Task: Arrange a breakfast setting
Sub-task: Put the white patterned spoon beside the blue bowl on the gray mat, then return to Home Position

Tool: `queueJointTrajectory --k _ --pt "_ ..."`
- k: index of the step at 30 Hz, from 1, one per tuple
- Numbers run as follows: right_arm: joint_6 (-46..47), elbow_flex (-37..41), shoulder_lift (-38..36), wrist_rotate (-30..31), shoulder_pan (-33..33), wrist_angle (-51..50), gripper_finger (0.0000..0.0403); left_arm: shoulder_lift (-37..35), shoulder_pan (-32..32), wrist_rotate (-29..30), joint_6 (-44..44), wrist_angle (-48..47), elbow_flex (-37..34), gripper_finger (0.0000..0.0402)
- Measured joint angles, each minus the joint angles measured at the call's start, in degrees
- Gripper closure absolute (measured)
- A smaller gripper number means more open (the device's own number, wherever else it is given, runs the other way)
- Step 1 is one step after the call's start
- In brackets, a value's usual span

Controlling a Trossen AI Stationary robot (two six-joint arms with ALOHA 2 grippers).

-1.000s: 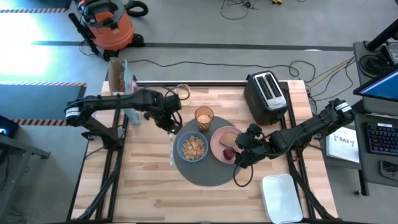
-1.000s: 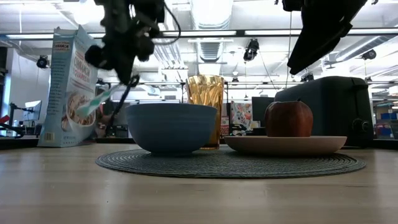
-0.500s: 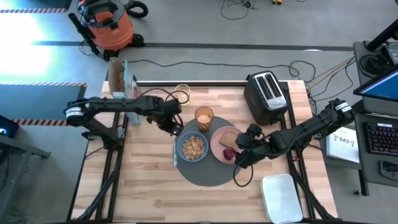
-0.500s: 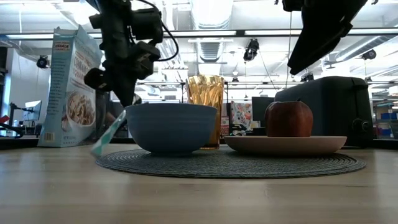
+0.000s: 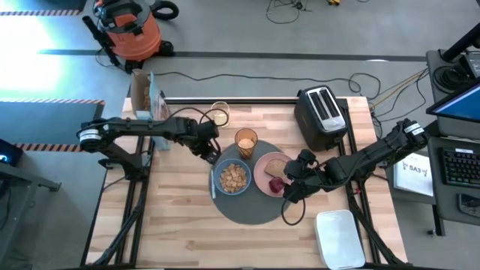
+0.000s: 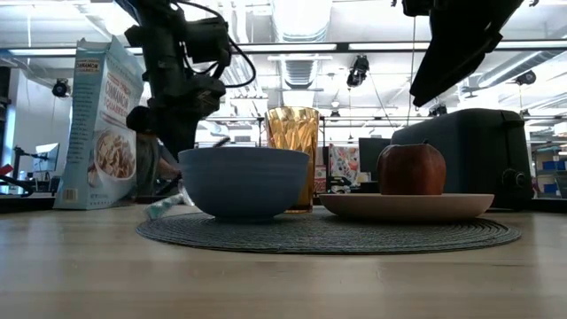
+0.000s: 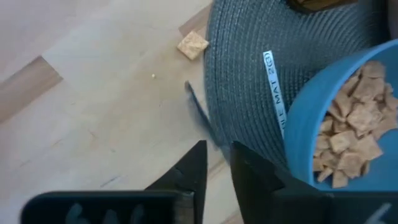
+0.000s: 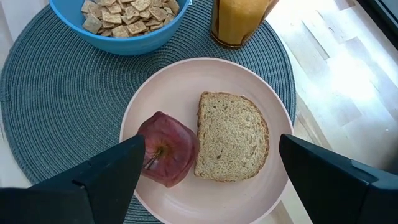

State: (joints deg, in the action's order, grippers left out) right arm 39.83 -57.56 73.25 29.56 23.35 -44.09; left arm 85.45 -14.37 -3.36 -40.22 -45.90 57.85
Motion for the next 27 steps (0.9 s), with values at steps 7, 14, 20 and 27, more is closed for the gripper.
queueJointTrajectory --k 7,14,20,27 --pt "0.00 0.00 0.00 0.00 0.00 0.06 0.0042 -0.17 0.02 2.24 4.91 0.62 -1.29 0.0292" --pt "0.00 -0.02 0.00 0.00 0.00 0.09 0.0042 -3.38 1.07 2.03 6.61 -1.64 -1.31 0.0268" --pt "0.00 -0.02 0.00 0.00 0.00 0.25 0.0042 -11.94 6.41 7.93 7.85 -0.62 -1.31 0.0267" --pt "0.02 -0.04 0.00 0.00 0.00 0.47 0.0042 -21.84 17.44 16.05 11.28 7.18 -1.31 0.0267"
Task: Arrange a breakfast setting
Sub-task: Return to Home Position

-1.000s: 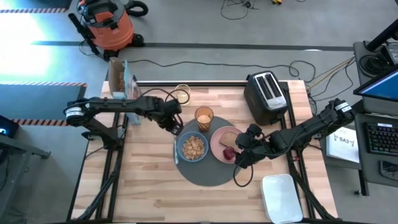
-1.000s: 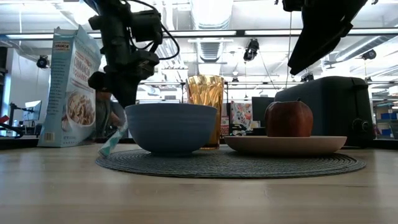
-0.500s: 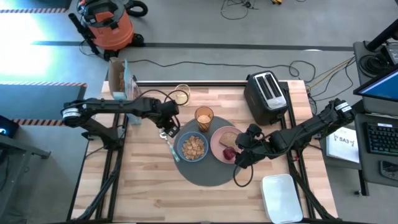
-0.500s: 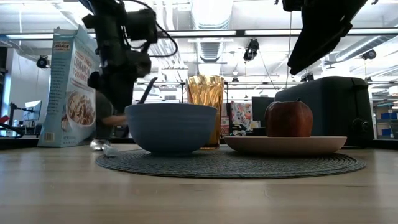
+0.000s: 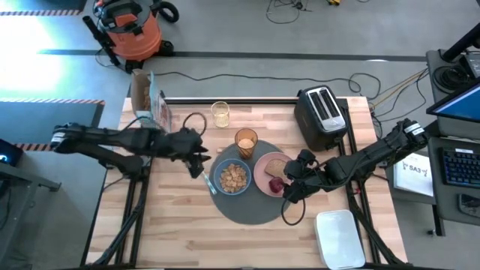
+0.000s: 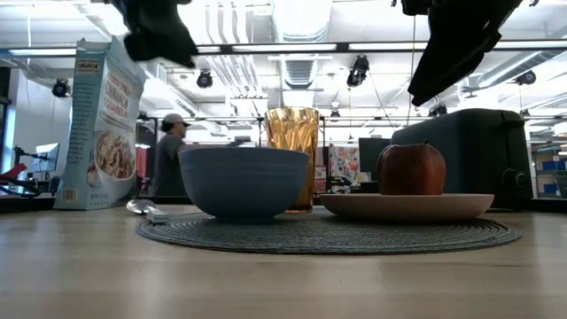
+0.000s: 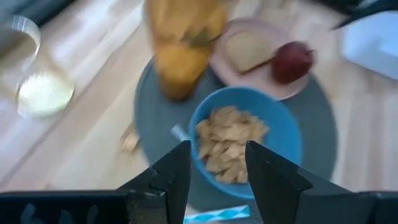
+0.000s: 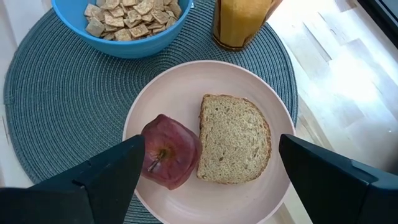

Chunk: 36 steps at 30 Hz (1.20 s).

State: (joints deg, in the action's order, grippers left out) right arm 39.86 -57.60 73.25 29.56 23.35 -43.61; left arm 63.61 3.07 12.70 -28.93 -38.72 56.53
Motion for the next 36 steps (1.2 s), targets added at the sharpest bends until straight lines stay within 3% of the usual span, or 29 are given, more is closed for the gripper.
queueJointTrajectory --k 6,12,17,26,36 --pt "-0.02 -0.02 0.00 0.00 0.00 0.50 0.0042 -2.69 10.94 11.14 2.67 0.89 -0.85 0.0267" --pt "-0.02 0.00 -2.07 -0.02 -0.15 0.67 0.0042 -4.06 19.83 19.11 -5.22 2.20 -8.62 0.0267" --pt "0.00 0.24 -8.91 0.00 -0.41 0.58 0.0042 -5.55 24.06 19.84 -4.91 18.08 -19.14 0.0267" --pt "0.00 2.71 -23.44 0.01 -4.04 2.00 0.0042 -6.73 24.92 19.78 -1.31 44.59 -35.26 0.0267" --pt "0.00 18.64 -40.99 0.04 -13.36 14.06 0.0042 -6.47 24.92 19.77 1.71 66.43 -46.31 0.0267"
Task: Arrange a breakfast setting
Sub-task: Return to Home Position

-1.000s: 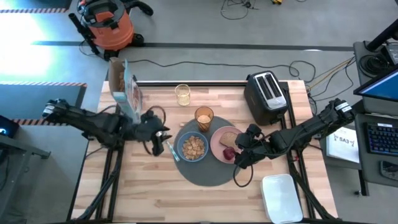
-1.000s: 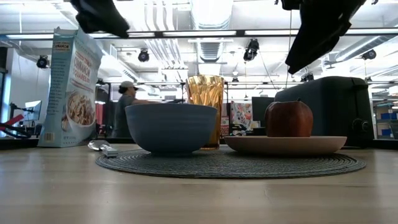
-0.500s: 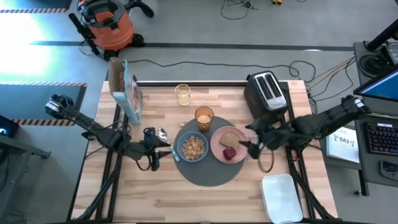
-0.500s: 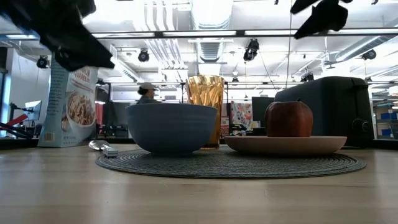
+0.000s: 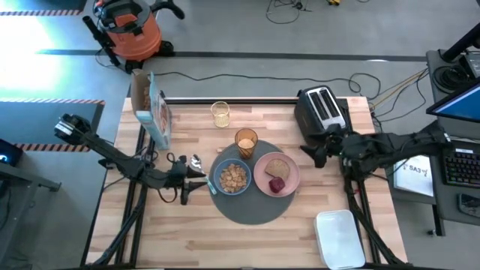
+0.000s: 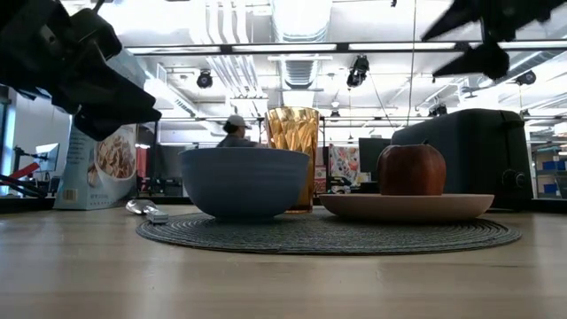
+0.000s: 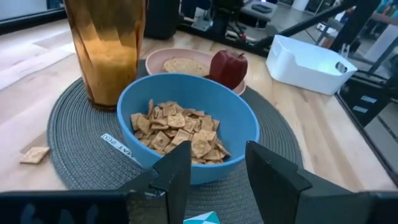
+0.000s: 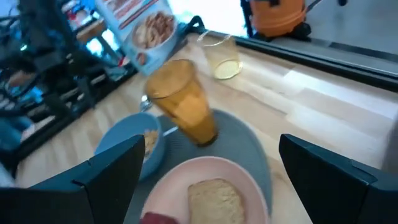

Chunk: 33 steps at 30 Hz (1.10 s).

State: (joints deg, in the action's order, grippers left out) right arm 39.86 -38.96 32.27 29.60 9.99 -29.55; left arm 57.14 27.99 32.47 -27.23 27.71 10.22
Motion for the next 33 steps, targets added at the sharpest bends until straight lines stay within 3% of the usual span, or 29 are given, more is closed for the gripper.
queueJointTrajectory --k 10,17,21,26,33 --pt "0.00 18.20 -19.86 0.01 -7.43 1.34 0.0042 0.07 0.00 -0.04 4.75 0.23 -0.13 0.0267" --pt "-1.09 26.83 -32.17 -0.63 -10.26 3.21 0.0042 0.09 0.00 -1.60 6.76 0.21 -0.22 0.0267" --pt "-3.24 27.99 -31.58 -0.30 -10.53 4.62 0.0042 0.15 0.00 -2.63 6.83 0.19 -0.22 0.0267" --pt "-13.79 26.74 -31.39 -0.52 -10.67 6.65 0.0042 0.26 0.00 -2.82 7.70 0.16 -0.24 0.0267" --pt "-13.10 20.64 -30.66 0.39 -10.72 7.00 0.0041 0.31 0.00 -6.27 9.04 0.19 -0.24 0.0267"
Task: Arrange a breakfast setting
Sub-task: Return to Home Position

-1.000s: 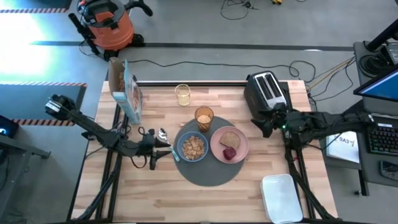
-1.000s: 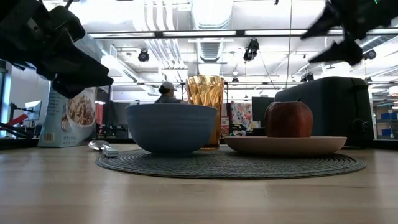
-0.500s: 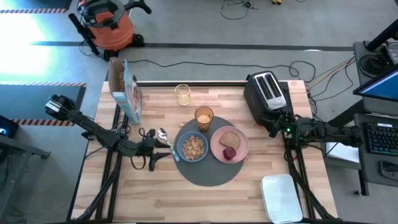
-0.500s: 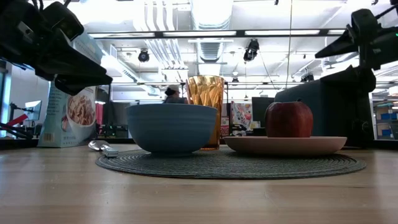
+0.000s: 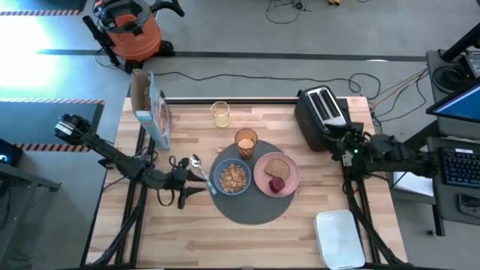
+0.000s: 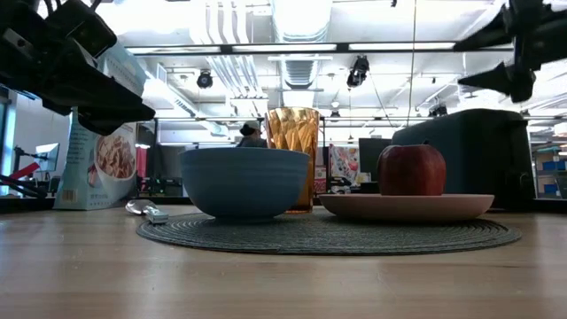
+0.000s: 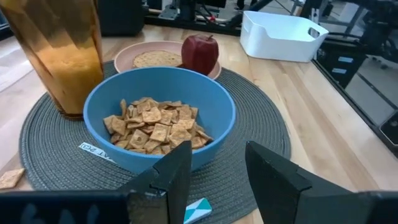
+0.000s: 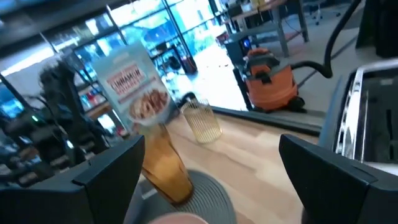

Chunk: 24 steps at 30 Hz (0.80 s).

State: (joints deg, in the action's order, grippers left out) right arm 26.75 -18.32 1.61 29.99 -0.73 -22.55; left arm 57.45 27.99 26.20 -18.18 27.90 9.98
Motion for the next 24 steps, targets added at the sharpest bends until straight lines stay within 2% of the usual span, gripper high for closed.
queueJointTrajectory --k 10,13,24 --pt "-0.38 -7.63 0.00 -0.26 0.04 0.31 0.0041 -0.01 0.00 -0.33 2.06 -0.01 1.35 0.0267" --pt "-0.36 -9.38 0.00 -0.28 0.07 0.50 0.0041 -0.72 0.00 -2.55 2.71 -0.57 1.88 0.0267" --pt "-0.36 -14.16 0.02 -0.41 0.09 0.54 0.0041 -21.03 -0.01 -3.27 5.11 -11.72 -2.63 0.0267"
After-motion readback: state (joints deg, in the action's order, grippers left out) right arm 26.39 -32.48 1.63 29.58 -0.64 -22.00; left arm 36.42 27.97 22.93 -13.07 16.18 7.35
